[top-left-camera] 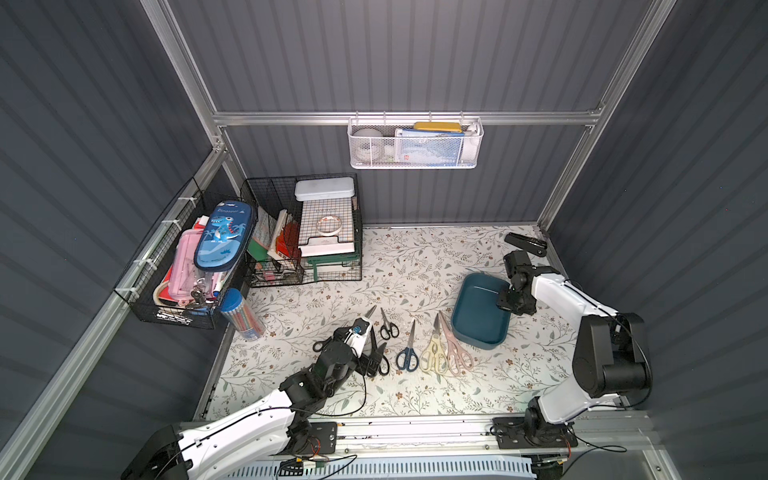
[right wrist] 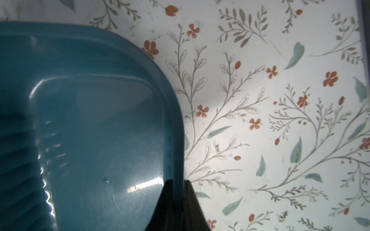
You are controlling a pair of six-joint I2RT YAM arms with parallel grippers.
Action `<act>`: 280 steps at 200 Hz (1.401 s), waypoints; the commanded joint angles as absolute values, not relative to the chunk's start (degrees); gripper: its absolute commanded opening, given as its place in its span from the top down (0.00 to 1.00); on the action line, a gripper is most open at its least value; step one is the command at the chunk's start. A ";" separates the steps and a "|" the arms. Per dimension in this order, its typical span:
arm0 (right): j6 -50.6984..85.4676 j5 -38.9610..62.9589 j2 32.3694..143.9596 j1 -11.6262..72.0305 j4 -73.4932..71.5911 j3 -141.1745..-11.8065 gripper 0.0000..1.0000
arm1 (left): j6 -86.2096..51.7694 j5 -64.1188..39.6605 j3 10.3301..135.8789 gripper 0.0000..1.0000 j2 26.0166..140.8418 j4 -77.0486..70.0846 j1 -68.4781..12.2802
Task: Put the scissors into the storage box
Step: Move the storage box to the center of the board.
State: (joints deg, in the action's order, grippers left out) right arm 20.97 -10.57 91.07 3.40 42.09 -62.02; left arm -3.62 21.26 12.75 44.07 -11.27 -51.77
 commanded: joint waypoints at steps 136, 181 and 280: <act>0.51 -3.64 80.53 4.04 43.43 -56.68 1.00 | -3.69 22.24 13.89 0.01 45.35 -13.61 -51.59; -2.77 -3.81 84.23 3.95 46.69 -59.63 1.00 | -3.87 22.55 13.50 0.01 44.38 -13.48 -51.65; -3.07 -6.78 93.02 3.43 47.27 -66.03 0.64 | -4.04 22.89 13.95 0.01 45.44 -13.60 -51.63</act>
